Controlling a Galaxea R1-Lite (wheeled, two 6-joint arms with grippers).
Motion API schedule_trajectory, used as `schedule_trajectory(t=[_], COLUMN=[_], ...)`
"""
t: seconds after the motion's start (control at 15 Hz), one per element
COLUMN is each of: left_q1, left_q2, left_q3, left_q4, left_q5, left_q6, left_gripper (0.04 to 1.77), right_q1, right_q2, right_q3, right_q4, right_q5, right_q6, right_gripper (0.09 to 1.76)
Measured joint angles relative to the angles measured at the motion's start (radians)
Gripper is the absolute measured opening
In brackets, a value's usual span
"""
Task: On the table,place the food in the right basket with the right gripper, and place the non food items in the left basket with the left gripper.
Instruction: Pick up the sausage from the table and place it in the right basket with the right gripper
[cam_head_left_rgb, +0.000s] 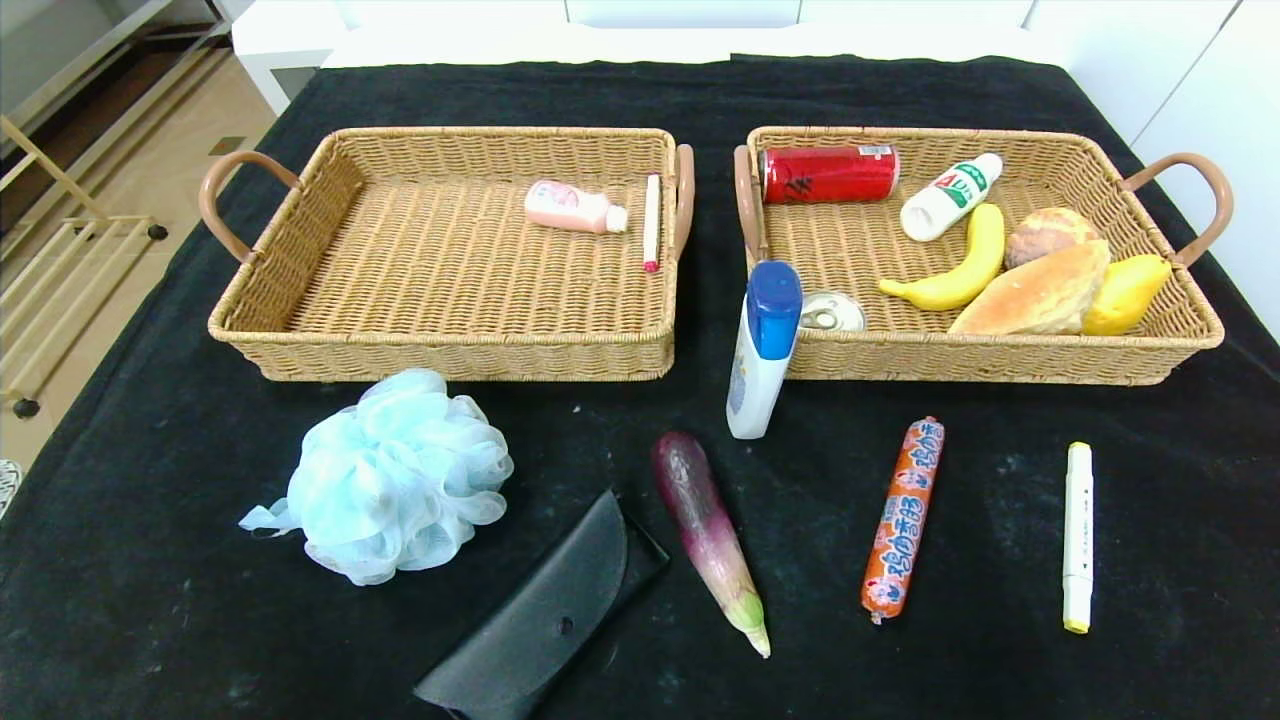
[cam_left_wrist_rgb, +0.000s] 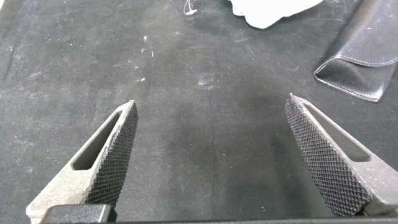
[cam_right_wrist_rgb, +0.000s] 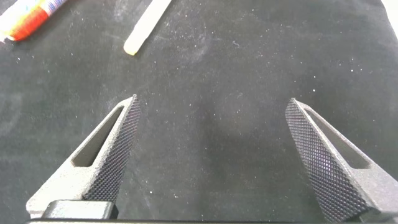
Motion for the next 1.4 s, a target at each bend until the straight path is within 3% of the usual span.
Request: schedule_trajectory(t=[0.2, 0.33, 0.53, 0.67, 0.87, 1.07, 1.2, 1.4], left_q1=[0.0, 0.0, -0.005, -0.042, -0.203, -0.363, -0.43, -0.536], left_q2=[0.0, 0.009, 0.106, 0.21, 0.363, 0.515, 0.619, 0.756], left_q3=[-0.003, -0.057, -0.176, -0.262, -0.384, -0.48, -0.521, -0.591], left_q4=[0.003, 0.007, 0.009, 0.006, 0.006, 0.014, 0.009, 0.001], left_q5=[-0.002, -0.014, -0.089, -0.157, -0.239, -0.255, -0.258, -0.259], left_q6=[0.01, 0.001, -0.016, -0.019, -0.022, -0.022, -0.014, -0.009], left_gripper=[1.72, 1.72, 1.72, 1.72, 1.72, 1.72, 1.72, 1.72], right_q1=[0.0, 0.003, 0.014, 0.036, 0.078, 0.152, 0.252, 0.418], right_q2=[0.0, 0.012, 0.116, 0.22, 0.396, 0.6, 0.725, 0.865], right_q3=[-0.003, -0.064, -0.163, -0.233, -0.343, -0.43, -0.48, -0.534], right_q4=[-0.008, -0.02, -0.027, -0.028, -0.035, -0.102, -0.157, -0.217], right_q5=[-0.017, -0.005, 0.056, 0.092, 0.167, 0.199, 0.166, 0.027], right_q6=[0.026, 0.052, 0.067, 0.068, 0.066, 0.062, 0.061, 0.062], right_gripper=[1.71, 1.71, 1.71, 1.71, 1.71, 1.71, 1.71, 1.71])
